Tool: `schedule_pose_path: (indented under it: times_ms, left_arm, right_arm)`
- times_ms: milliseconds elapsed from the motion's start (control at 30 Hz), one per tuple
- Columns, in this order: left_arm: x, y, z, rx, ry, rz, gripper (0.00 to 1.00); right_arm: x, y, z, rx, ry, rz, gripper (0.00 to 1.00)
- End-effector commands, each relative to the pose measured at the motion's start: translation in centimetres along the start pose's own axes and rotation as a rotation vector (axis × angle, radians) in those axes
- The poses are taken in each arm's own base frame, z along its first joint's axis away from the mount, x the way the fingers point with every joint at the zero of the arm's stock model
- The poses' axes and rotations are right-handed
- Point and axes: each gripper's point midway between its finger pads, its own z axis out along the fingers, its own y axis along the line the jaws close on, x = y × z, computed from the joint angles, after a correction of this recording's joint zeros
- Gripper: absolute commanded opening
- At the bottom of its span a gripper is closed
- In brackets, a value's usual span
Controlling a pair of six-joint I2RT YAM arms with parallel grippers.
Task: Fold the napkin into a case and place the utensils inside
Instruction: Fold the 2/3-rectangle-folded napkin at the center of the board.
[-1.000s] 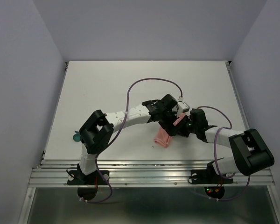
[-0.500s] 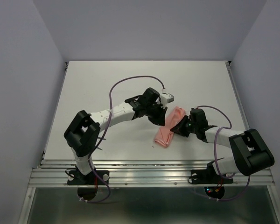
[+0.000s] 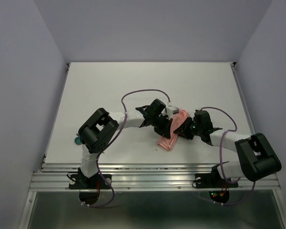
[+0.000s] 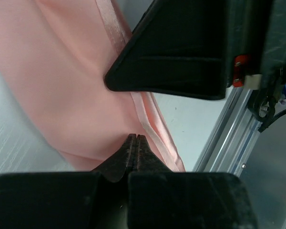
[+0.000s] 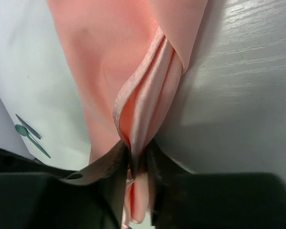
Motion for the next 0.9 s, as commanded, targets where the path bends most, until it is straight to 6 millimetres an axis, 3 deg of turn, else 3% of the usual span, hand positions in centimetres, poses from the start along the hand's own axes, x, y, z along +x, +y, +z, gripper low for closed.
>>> schedule_pose_path:
  times_ms: [0, 33, 133, 200, 300, 400, 533, 767, 867]
  left_arm:
    - [0.2, -0.5, 0.5, 0.042, -0.002, 0.017, 0.00]
    - [0.3, -0.5, 0.6, 0.040, -0.001, 0.016, 0.00]
    - [0.4, -0.3, 0.8, 0.042, 0.004, 0.015, 0.00]
    - [0.4, -0.6, 0.8, 0.054, 0.007, 0.011, 0.00]
    - [-0.2, -1.0, 0.8, 0.076, -0.015, 0.019, 0.00]
    - [-0.3, -1.0, 1.0, 0.081, -0.017, 0.022, 0.00]
    - [-0.4, -1.5, 0.9, 0.106, -0.016, 0.025, 0.00]
    - [0.8, -1.3, 1.6, 0.117, 0.018, 0.013, 0.00]
    - [1.1, -1.3, 1.9, 0.120, 0.028, 0.013, 0.00]
  right_arm:
    - [-1.4, 0.6, -1.0, 0.031, -0.051, -0.063, 0.37]
    - [-2.2, 0.2, -1.2, 0.063, -0.087, -0.102, 0.48]
    - [-4.6, -0.1, -2.9, 0.176, -0.162, -0.183, 0.57]
    - [-5.5, 0.9, -3.9, 0.183, -0.185, -0.213, 0.57]
    - [-5.5, 1.6, -4.4, 0.164, -0.178, -0.221, 0.47]
    - [-4.2, 2.5, -4.3, 0.097, -0.123, -0.203, 0.18]
    - [-3.4, 2.7, -3.9, 0.060, -0.095, -0.185, 0.04]
    - [-3.1, 3.9, -3.4, 0.016, -0.065, -0.199, 0.03]
    - [-3.1, 3.5, -3.0, 0.032, -0.060, -0.190, 0.02]
